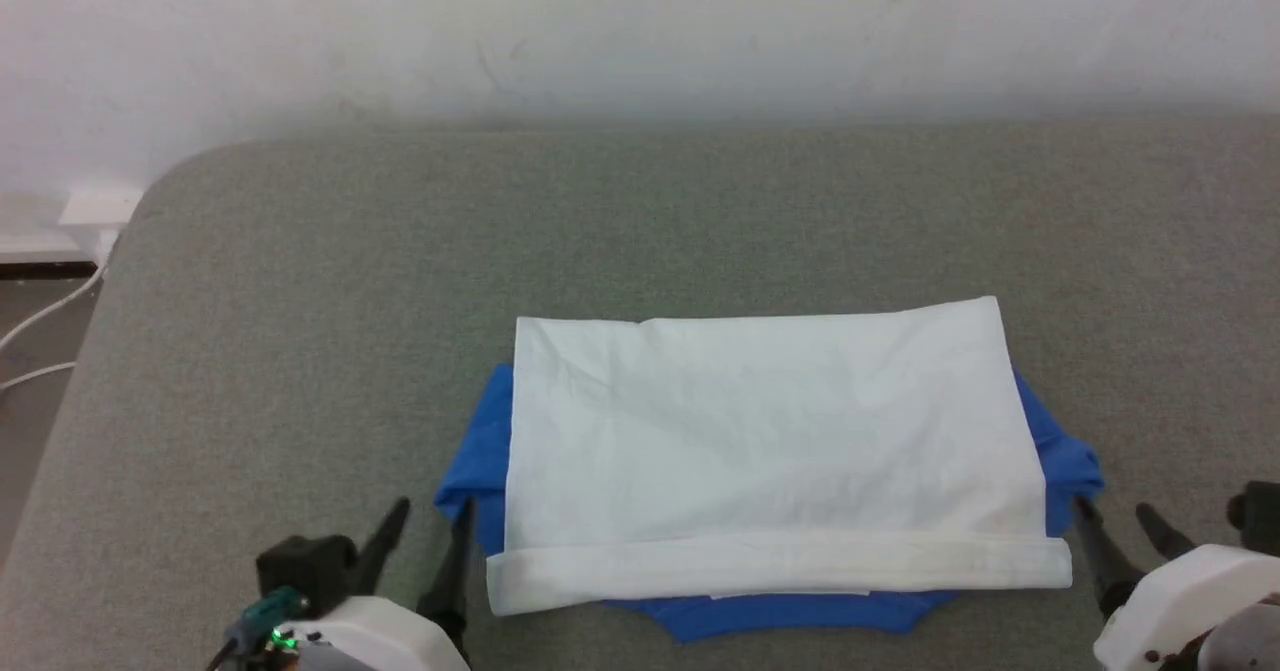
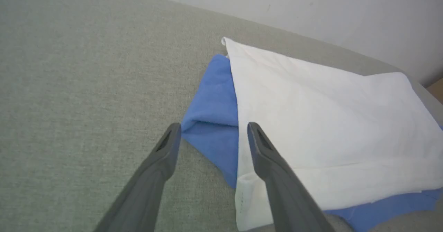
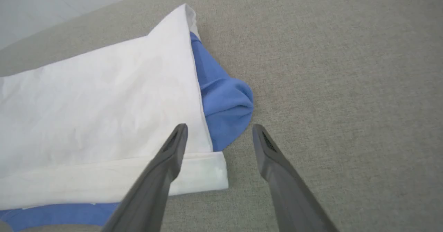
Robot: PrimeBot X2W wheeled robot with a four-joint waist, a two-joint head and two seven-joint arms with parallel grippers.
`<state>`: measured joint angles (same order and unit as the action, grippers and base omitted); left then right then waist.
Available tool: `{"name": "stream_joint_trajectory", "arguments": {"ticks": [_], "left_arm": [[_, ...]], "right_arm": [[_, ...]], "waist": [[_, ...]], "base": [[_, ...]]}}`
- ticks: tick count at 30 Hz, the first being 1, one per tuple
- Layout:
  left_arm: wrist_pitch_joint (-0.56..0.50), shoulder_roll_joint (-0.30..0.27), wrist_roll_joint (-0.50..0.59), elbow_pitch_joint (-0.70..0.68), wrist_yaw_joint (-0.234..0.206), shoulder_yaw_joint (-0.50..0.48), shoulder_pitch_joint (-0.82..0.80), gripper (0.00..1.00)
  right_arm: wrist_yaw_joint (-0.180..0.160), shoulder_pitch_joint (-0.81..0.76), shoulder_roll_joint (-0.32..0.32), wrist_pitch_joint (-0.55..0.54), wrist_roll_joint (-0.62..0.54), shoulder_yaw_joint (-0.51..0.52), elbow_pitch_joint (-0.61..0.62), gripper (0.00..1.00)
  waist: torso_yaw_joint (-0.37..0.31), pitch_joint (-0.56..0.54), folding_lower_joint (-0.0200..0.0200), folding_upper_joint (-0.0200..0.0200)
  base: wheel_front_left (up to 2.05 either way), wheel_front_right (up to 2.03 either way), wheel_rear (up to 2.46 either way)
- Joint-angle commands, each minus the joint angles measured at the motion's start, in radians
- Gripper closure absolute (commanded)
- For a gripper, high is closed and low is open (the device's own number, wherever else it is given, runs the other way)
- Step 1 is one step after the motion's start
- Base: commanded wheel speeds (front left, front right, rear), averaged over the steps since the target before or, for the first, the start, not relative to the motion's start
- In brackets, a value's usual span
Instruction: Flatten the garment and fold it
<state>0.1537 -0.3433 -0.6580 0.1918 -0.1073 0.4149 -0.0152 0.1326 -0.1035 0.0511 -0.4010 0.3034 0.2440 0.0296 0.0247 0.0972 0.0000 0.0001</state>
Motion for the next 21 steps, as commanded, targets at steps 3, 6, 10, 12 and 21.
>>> {"name": "stream_joint_trajectory", "arguments": {"ticks": [3, 6, 10, 12, 21], "left_arm": [[0.076, 0.002, 0.050, -0.015, -0.030, -0.037, -0.033, 0.00], [0.102, 0.018, 0.081, -0.029, -0.048, -0.083, -0.053, 0.00], [0.107, 0.052, 0.158, -0.070, -0.067, -0.162, -0.084, 0.00], [0.107, 0.061, 0.183, -0.081, -0.064, -0.180, -0.089, 0.00], [0.108, 0.139, 0.375, -0.130, -0.026, -0.284, -0.133, 0.00]], "right_arm": [[-0.002, 0.006, -0.001, 0.071, 0.064, 0.011, 0.019, 0.00], [-0.002, 0.030, -0.001, 0.123, 0.060, 0.012, 0.005, 0.00], [-0.002, 0.086, -0.001, 0.155, 0.029, 0.021, -0.063, 0.00], [-0.002, 0.105, -0.001, 0.159, 0.019, 0.023, -0.085, 0.00], [-0.002, 0.288, -0.001, 0.104, -0.069, 0.019, -0.316, 0.00]], "waist": [[0.005, -0.016, 0.0000, -0.0001], [0.005, -0.018, 0.0000, -0.0001], [0.007, -0.015, 0.0000, -0.0001], [0.007, -0.012, 0.0000, -0.0001], [0.017, 0.019, 0.0000, -0.0001]], "base": [[0.00, 0.00, 0.00], [0.00, 0.00, 0.00], [0.00, 0.00, 0.00], [0.00, 0.00, 0.00], [0.00, 0.00, 0.00]]}}
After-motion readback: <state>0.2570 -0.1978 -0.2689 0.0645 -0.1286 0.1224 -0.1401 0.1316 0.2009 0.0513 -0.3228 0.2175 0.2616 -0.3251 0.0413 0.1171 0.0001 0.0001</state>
